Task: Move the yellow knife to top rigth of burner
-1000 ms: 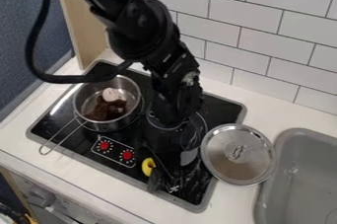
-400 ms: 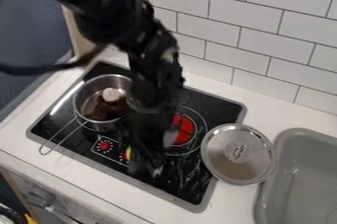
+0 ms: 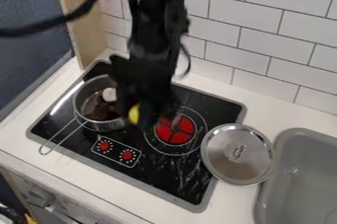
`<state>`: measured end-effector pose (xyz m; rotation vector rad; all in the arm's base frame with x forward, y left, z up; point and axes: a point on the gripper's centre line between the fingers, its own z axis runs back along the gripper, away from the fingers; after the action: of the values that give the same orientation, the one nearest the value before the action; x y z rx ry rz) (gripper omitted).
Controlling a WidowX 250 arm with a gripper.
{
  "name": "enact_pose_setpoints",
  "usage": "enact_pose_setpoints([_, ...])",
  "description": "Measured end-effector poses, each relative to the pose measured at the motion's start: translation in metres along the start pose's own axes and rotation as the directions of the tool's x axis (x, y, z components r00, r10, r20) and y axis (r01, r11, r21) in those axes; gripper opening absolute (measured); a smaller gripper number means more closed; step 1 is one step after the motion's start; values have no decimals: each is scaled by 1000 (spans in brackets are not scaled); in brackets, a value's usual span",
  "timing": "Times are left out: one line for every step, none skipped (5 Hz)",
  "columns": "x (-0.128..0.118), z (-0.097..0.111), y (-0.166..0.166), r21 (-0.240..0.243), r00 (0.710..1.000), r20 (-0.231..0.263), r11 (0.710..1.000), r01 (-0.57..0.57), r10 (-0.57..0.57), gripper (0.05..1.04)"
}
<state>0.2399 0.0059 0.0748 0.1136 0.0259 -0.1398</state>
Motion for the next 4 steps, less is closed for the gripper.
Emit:
enact_pose_setpoints([16, 12, 0, -119, 970, -32, 962, -245, 243, 427])
enact_pose_setpoints([34, 6, -1, -294, 879, -57, 833, -469, 474, 427])
enact_pose_setpoints([52, -13, -6, -312, 740, -69, 690, -653, 669, 427])
enact_pose_setpoints([67, -33, -20, -311, 633, -52, 590, -745, 772, 427])
